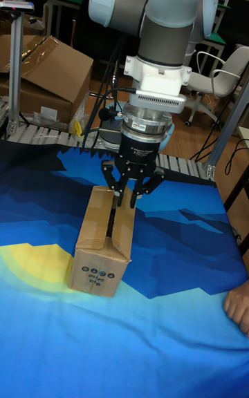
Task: Open a box
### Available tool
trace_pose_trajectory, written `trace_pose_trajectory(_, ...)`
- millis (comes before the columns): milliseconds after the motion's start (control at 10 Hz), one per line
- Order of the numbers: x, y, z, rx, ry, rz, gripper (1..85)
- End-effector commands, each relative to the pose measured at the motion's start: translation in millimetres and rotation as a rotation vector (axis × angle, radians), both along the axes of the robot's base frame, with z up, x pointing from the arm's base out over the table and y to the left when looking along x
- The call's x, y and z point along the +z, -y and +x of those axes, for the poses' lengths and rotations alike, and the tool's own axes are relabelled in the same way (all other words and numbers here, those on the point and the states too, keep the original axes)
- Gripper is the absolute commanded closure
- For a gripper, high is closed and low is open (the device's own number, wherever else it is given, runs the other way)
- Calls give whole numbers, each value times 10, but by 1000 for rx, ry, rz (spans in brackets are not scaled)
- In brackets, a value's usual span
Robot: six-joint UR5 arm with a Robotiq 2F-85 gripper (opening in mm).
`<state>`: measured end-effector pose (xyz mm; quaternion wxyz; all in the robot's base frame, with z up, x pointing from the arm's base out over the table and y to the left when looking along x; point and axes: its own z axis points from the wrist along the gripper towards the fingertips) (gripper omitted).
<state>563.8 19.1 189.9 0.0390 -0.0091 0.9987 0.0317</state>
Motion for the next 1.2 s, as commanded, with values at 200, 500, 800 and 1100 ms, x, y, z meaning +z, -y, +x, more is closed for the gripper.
trace_pose_trajectory(200,21,-68,59,-2,22,24,843)
trace_pose_trajectory(500,19,-54,64,4,24,18,843)
trace_pose_trajectory(800,-13,149,33,67,27,-49,843)
trace_pose_trajectory(1100,-96,266,4,105,45,-58,843)
